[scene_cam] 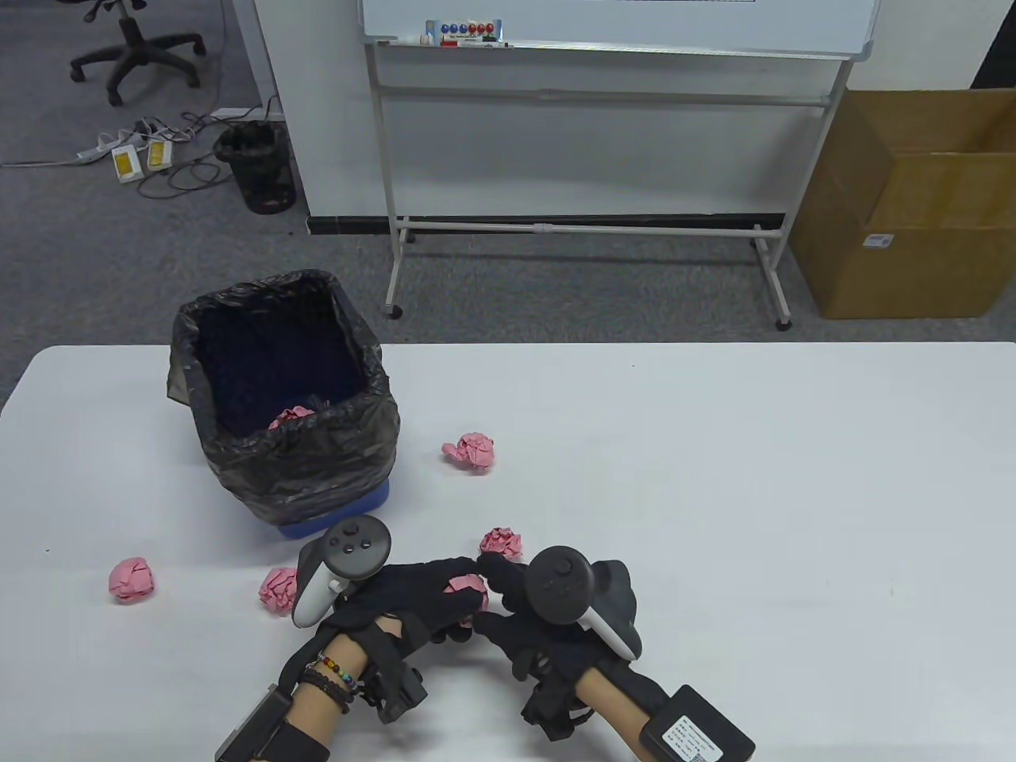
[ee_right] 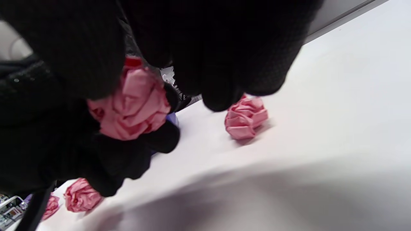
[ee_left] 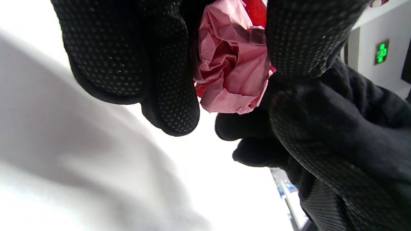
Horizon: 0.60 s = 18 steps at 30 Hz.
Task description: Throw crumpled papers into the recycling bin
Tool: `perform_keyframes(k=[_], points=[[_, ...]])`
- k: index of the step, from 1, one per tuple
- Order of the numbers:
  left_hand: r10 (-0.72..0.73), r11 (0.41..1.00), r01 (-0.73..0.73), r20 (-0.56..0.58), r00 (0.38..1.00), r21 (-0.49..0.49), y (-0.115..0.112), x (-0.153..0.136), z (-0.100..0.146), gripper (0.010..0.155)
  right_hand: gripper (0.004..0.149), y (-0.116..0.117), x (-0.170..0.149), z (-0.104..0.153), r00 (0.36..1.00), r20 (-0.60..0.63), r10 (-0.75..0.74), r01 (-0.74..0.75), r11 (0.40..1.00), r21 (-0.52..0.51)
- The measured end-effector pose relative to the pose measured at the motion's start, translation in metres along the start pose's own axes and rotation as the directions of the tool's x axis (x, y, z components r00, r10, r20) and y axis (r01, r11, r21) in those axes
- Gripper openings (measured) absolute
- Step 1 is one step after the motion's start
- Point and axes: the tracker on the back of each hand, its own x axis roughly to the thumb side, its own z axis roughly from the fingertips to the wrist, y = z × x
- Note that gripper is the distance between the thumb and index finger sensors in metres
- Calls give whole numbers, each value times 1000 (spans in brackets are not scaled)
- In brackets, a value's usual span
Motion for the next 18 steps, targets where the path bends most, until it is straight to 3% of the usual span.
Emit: perform_keyframes(k=[11,18], points=[[-200,970,207,-71,977,125,27,9,9,77,88,-15,-25,9,984,-33,173,-175,983,-61],[-286,931,301,-102,953,207,50,34,11,77,93,-27,-31,13,956,-68,286,-292,951,-98]])
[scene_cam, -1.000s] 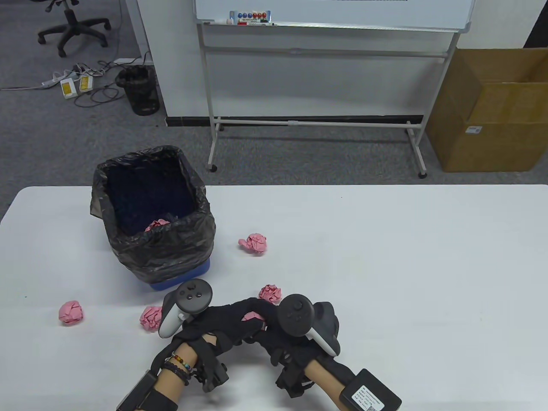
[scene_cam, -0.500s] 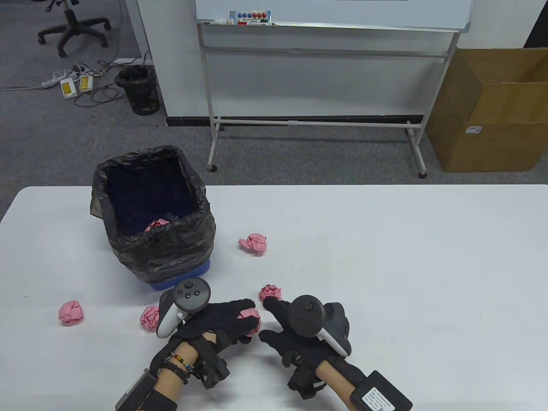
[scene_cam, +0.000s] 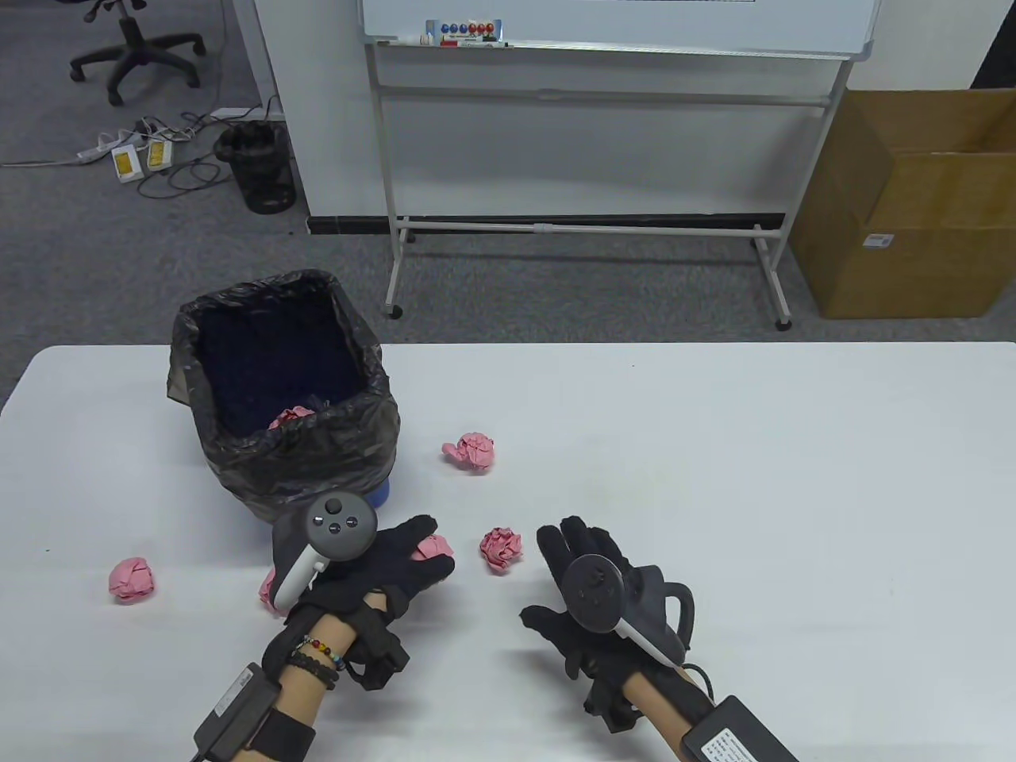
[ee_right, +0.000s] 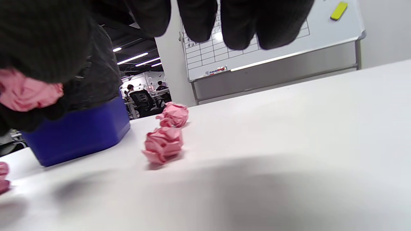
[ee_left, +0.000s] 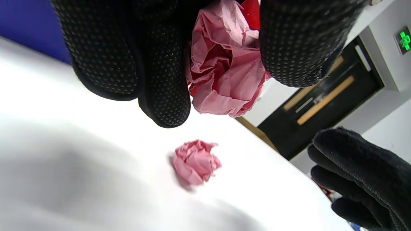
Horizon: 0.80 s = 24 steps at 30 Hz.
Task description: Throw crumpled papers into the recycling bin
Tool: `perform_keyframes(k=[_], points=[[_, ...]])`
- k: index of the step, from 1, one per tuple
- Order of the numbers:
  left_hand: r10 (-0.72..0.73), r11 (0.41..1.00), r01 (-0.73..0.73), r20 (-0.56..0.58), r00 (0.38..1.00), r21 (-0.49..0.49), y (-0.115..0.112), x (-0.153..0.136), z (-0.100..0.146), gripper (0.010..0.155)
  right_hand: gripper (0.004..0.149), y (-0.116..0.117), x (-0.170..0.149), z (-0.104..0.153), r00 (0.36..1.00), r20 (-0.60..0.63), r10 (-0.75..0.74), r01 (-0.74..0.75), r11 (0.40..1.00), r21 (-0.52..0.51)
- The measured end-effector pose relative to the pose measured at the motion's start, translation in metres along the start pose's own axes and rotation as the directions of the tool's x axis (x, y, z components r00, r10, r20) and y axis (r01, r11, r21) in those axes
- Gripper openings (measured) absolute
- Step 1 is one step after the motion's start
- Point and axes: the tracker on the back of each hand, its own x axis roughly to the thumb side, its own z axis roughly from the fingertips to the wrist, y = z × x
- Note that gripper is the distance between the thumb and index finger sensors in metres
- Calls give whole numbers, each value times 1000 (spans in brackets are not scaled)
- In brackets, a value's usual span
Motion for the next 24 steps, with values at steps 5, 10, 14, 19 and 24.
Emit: perform_keyframes(k=[5,10,14,19,24], points=[[-33,993,27,51,998,112,37,23,-1,77,95,-6,-3,2,999,-14,44,-44,999,-21],[-64,974,38,110,992,223,78,43,-3,76,95,-9,-4,3,998,-22,55,-55,998,-17],[-78,936,26,137,988,351,113,57,-4,76,95,-14,-6,3,999,-29,38,-39,999,-24],[-143,802,87,49,989,592,153,58,-3,75,95,-15,-10,5,999,-31,24,-24,999,-21],[-222,729,312,-222,950,610,169,32,-12,93,95,-15,-14,6,999,-30,16,-16,1000,-14]])
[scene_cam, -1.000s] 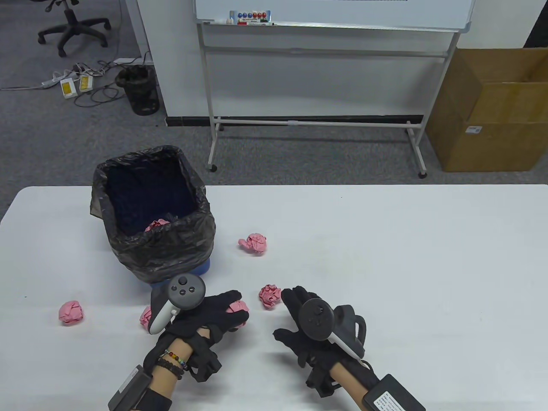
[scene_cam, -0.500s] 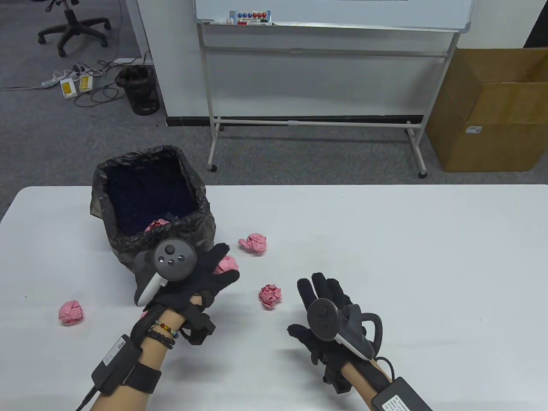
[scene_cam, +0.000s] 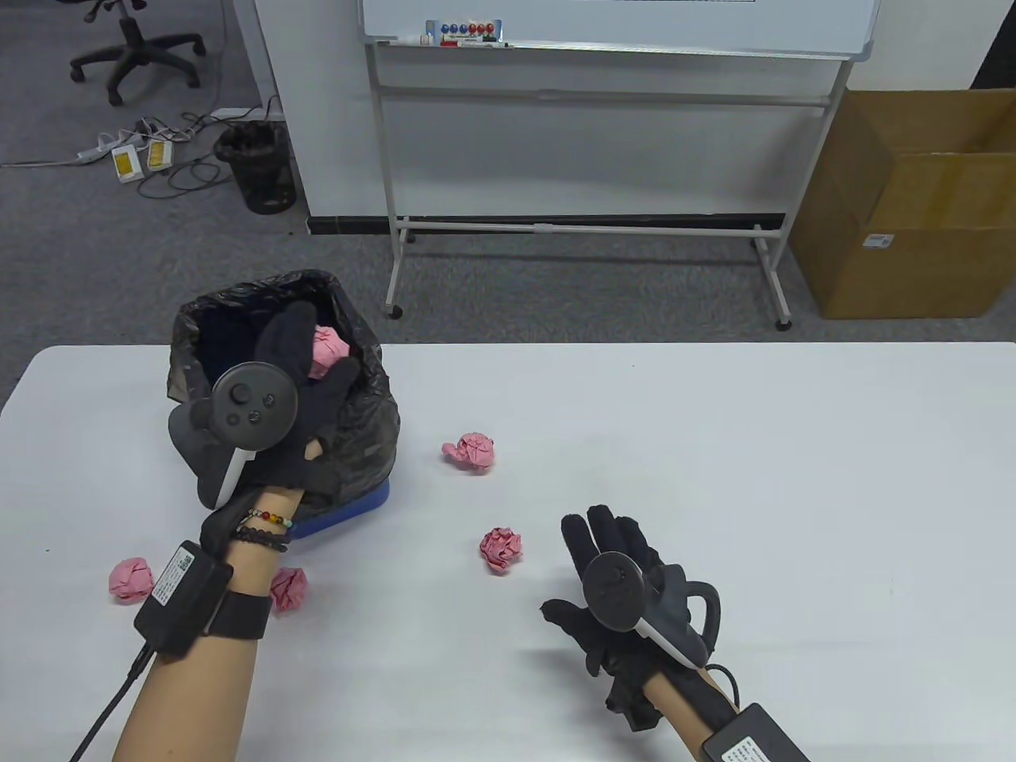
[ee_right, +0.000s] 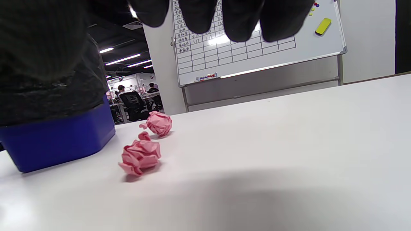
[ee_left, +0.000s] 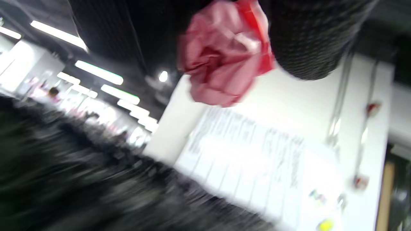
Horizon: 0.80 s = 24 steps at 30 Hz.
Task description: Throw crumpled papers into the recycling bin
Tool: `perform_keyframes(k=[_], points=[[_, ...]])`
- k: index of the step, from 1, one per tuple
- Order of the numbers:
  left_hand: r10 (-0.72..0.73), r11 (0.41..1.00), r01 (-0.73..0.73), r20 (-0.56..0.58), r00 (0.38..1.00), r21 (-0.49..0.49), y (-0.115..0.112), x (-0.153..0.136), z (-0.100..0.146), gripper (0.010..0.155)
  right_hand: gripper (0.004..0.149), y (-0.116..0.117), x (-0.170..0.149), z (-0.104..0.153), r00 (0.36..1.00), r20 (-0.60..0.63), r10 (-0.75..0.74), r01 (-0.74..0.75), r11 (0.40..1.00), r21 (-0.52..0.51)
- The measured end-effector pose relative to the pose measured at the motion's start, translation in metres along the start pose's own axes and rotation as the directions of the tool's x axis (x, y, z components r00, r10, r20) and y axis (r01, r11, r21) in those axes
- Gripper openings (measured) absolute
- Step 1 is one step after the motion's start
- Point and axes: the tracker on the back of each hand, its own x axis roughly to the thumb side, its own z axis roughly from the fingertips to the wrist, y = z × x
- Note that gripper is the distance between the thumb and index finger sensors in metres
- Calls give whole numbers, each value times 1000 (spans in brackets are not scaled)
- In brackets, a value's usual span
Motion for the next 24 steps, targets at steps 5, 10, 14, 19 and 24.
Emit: perform_keyframes(k=[5,10,14,19,24], points=[[111,986,-112,-21,994,-123,-13,-11,3,95,95,0,-2,-1,1000,-4,-8,8,1000,6],[86,989,-81,40,995,-124,-15,-1,12,91,96,0,-1,-1,1000,-4,-7,7,1000,1],[91,986,-74,110,990,-152,-17,13,22,88,95,1,1,-1,1000,-1,4,-4,1000,2],[62,983,-23,211,976,-184,-29,30,44,87,95,2,3,0,1000,-1,3,-3,1000,7],[85,973,-20,280,956,-228,-44,42,70,86,95,4,6,1,1000,-3,5,-5,1000,13]])
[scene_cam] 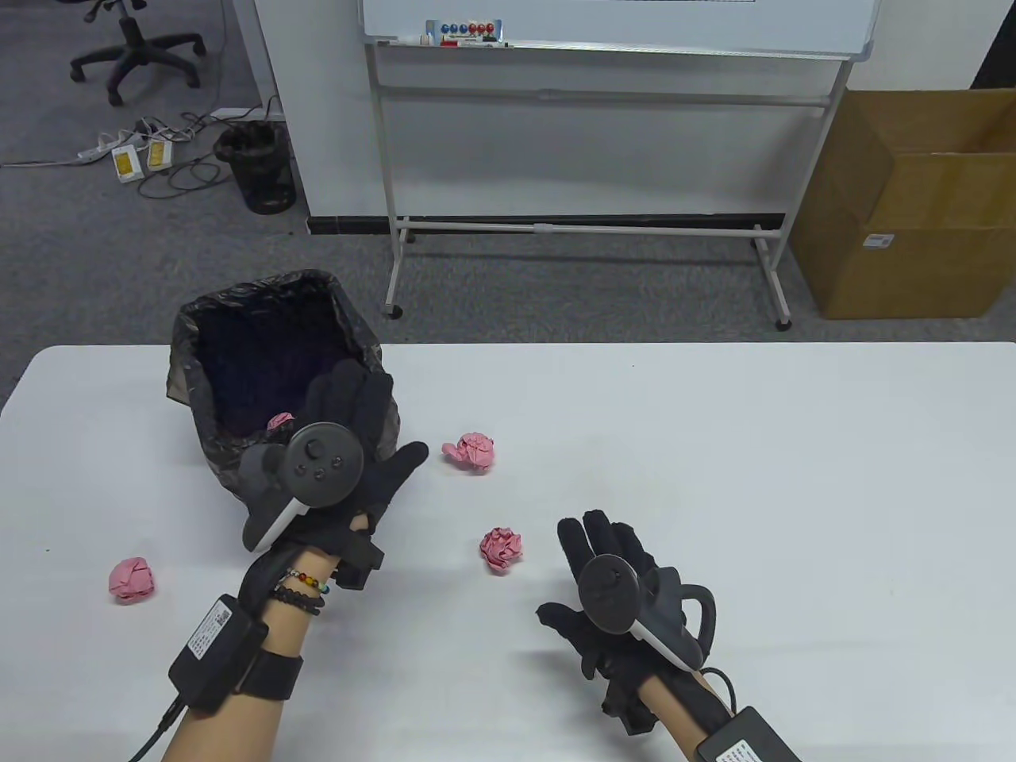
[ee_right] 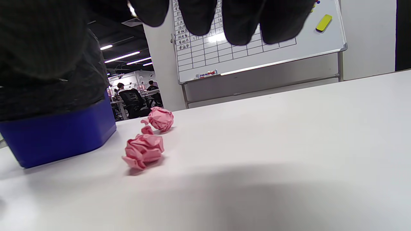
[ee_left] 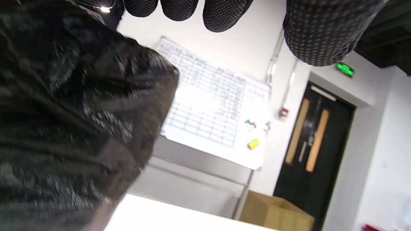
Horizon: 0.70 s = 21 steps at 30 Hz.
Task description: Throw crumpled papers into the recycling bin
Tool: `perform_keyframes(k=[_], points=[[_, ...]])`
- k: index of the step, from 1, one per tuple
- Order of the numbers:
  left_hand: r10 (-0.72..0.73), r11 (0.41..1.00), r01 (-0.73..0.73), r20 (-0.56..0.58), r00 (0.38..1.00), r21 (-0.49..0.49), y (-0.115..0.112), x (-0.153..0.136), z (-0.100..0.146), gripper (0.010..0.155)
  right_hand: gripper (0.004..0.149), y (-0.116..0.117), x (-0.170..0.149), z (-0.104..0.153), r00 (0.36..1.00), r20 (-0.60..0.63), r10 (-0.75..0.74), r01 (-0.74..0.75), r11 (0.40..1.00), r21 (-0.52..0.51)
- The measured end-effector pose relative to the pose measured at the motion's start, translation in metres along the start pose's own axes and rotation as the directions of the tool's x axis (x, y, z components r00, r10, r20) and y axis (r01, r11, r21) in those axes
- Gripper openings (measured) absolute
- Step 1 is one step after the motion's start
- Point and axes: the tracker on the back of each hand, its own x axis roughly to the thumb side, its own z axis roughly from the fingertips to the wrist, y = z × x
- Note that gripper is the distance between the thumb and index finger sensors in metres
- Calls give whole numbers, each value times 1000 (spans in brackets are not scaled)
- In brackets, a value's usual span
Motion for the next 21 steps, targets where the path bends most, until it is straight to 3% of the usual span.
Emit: perform_keyframes(k=[9,21], points=[[22,993,-16,51,998,-114,-37,18,32,86,95,2,2,0,1000,-19,-2,2,1000,1],[31,972,-20,42,999,-235,-88,-1,62,86,95,10,7,-7,999,-34,7,-6,1000,18]])
